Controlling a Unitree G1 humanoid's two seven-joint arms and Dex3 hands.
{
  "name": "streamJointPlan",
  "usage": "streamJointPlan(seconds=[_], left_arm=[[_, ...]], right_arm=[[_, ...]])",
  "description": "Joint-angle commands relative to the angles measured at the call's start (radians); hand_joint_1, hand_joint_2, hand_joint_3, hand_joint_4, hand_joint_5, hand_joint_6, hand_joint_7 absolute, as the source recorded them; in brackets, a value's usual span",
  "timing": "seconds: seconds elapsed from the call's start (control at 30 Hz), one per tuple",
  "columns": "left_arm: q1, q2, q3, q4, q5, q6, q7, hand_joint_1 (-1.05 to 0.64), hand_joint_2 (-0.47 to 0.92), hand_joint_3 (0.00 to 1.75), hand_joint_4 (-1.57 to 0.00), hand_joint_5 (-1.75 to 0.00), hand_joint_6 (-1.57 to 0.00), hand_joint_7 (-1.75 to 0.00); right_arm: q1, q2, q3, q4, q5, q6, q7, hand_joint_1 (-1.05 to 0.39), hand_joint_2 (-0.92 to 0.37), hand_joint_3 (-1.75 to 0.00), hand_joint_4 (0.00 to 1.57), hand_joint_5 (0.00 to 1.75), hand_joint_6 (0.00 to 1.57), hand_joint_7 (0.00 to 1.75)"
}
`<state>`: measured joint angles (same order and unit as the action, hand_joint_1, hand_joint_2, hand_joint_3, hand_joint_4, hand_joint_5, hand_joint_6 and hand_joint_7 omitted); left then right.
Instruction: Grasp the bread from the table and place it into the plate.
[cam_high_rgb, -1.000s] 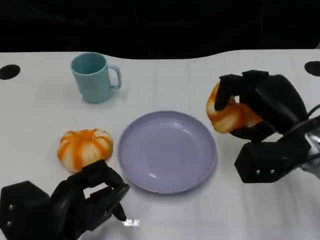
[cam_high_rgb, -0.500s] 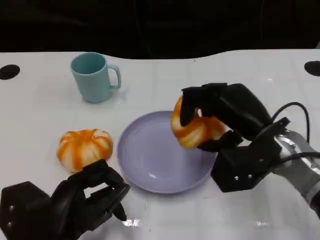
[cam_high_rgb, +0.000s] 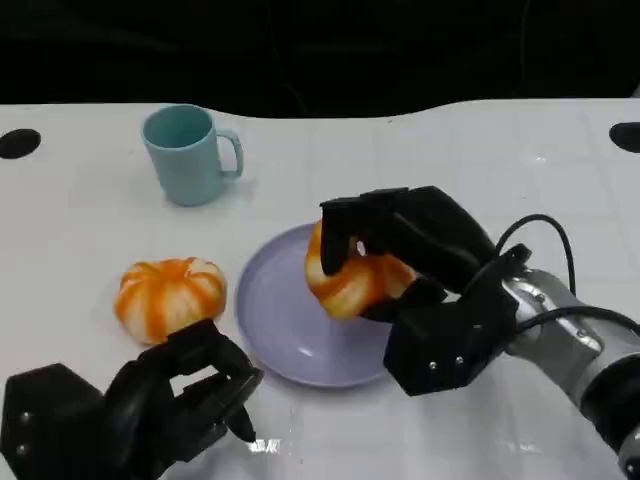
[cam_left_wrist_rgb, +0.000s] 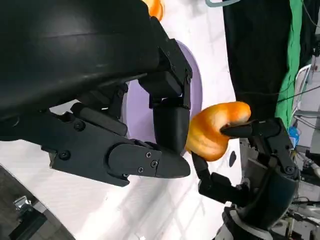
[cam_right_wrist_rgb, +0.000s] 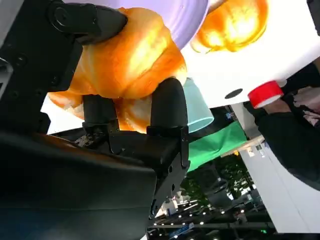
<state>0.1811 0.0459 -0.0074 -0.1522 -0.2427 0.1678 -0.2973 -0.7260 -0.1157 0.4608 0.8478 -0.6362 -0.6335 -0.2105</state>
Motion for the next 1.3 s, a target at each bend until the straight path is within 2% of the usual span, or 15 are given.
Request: streamJointPlan(seconds=[0.03,0.13,0.2,0.23,0.27,0.3,0.33,0.4,0.57,0.87,1.1,1.3], left_arm=[[0.013,0.005,0.004,-0.01,-0.002,0.0,0.009,-0.54,0.92,0.25,-0.75,-1.75,-0.67,-1.55],[0.014,0.003,0.005,-0.011,-0.001,-0.001,0.01,-0.54,0.92,0.24,-0.75,-1.75,-0.67,-1.55],[0.014,0.003,0.005,-0.01,0.001,-0.001,0.012,-0.54,0.92,0.24,-0.75,-1.75,-0.68,-1.55],[0.014,0.002,0.005,-0.01,0.001,0.0,0.012,-0.54,0.92,0.24,-0.75,-1.75,-0.68,-1.55],[0.013,0.002,0.005,-0.009,0.0,-0.001,0.01,-0.54,0.92,0.24,-0.75,-1.75,-0.68,-1.55],[0.013,0.002,0.005,-0.009,-0.001,-0.001,0.009,-0.53,0.92,0.24,-0.75,-1.75,-0.68,-1.55],[0.013,0.002,0.005,-0.009,-0.002,-0.002,0.008,-0.53,0.92,0.24,-0.75,-1.75,-0.68,-1.54],[0.014,0.003,0.005,-0.013,-0.001,-0.002,0.008,-0.53,0.92,0.25,-0.75,-1.75,-0.68,-1.54],[0.016,0.004,0.006,-0.017,0.0,0.003,0.01,-0.53,0.92,0.24,-0.75,-1.75,-0.68,-1.55],[0.02,0.004,0.004,-0.014,0.008,-0.01,0.01,-0.53,0.92,0.25,-0.75,-1.75,-0.68,-1.55],[0.018,0.005,0.003,-0.011,0.008,-0.013,0.006,-0.53,0.92,0.25,-0.76,-1.75,-0.68,-1.55],[0.02,0.004,-0.001,-0.025,0.012,0.001,0.015,-0.53,0.92,0.25,-0.76,-1.75,-0.68,-1.54]], right_arm=[[-0.028,0.0,0.008,0.012,-0.008,0.008,0.001,-0.15,-0.33,-1.2,0.79,1.68,0.85,1.09],[-0.025,-0.006,0.017,-0.003,-0.021,0.036,0.004,-0.22,-0.43,-0.92,0.68,1.48,0.78,0.81],[-0.024,-0.019,0.028,-0.023,-0.036,0.062,0.027,-0.29,-0.52,-0.73,0.61,1.16,0.72,0.58],[-0.023,-0.025,0.032,-0.033,-0.042,0.074,0.039,-0.37,-0.67,-0.49,0.54,0.9,0.68,0.39],[-0.022,-0.031,0.037,-0.046,-0.051,0.093,0.06,-0.39,-0.76,-0.34,0.54,0.78,0.68,0.29],[-0.02,-0.037,0.039,-0.06,-0.055,0.107,0.078,-0.45,-0.84,-0.23,0.47,0.67,0.63,0.2],[-0.018,-0.041,0.041,-0.072,-0.058,0.118,0.091,-0.51,-0.89,-0.17,0.39,0.58,0.57,0.12],[-0.01,-0.052,0.043,-0.101,-0.062,0.135,0.118,-0.59,-0.91,-0.17,0.3,0.5,0.49,0.05],[0.014,-0.075,0.039,-0.177,-0.05,0.166,0.184,-0.69,-0.92,-0.26,0.17,0.45,0.41,0.0],[0.077,-0.112,0.01,-0.334,0.001,0.219,0.318,-0.71,-0.92,-0.28,0.11,0.44,0.37,0.0],[0.142,-0.16,-0.027,-0.45,0.043,0.228,0.369,-0.67,-0.92,-0.24,0.13,0.46,0.38,0.01],[0.219,-0.208,-0.073,-0.539,0.091,0.195,0.378,-0.58,-0.92,-0.13,0.25,0.5,0.46,0.04]])
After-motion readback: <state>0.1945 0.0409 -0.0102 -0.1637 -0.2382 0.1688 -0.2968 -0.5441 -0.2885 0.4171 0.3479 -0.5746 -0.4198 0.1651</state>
